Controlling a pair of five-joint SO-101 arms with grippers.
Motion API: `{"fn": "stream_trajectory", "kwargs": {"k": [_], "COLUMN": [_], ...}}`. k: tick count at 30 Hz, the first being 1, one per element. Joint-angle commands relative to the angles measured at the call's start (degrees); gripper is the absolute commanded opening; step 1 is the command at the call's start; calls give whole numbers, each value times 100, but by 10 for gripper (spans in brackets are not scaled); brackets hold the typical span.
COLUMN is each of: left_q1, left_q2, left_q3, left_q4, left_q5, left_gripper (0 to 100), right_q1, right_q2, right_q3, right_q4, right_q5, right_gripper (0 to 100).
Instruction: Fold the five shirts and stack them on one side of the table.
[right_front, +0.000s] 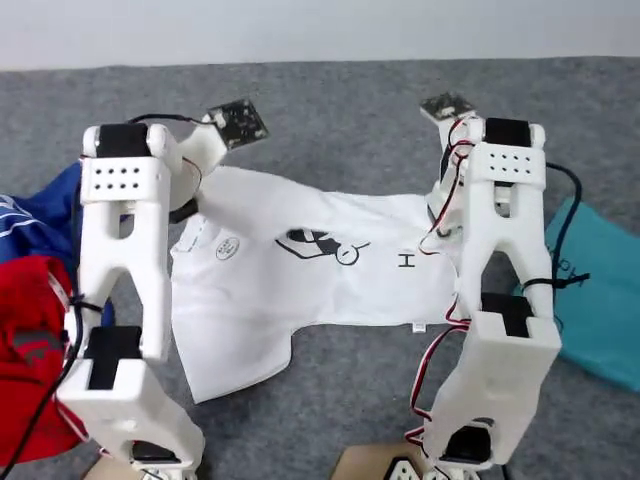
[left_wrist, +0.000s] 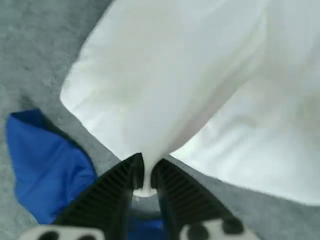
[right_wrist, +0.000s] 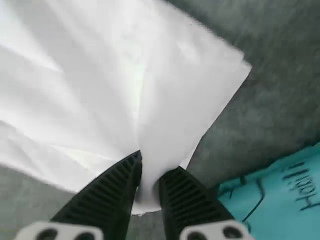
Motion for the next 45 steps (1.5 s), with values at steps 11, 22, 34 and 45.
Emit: {"fn": "stream_trajectory", "kwargs": {"k": [11,22,34,45], "left_q1": [-220,-220,-229,-264], "left_q2": [-2365,-2725,-2716,-2760], "left_q3": [3037,5095,5701,4884], "left_q4": [325,316,299,132], "left_q5": [-765,-1160,-1231,-299], "left_gripper": [9,47,88,152], "right_q1": [180,259,277,277], "right_q2": [-1297,-1305,-1314,-1376], "right_q3": [1116,2092,2180,1767], "right_q4": [514,-347,-365,277], "right_q5": [475,580,580,536], "right_gripper": [10,11,16,229]}}
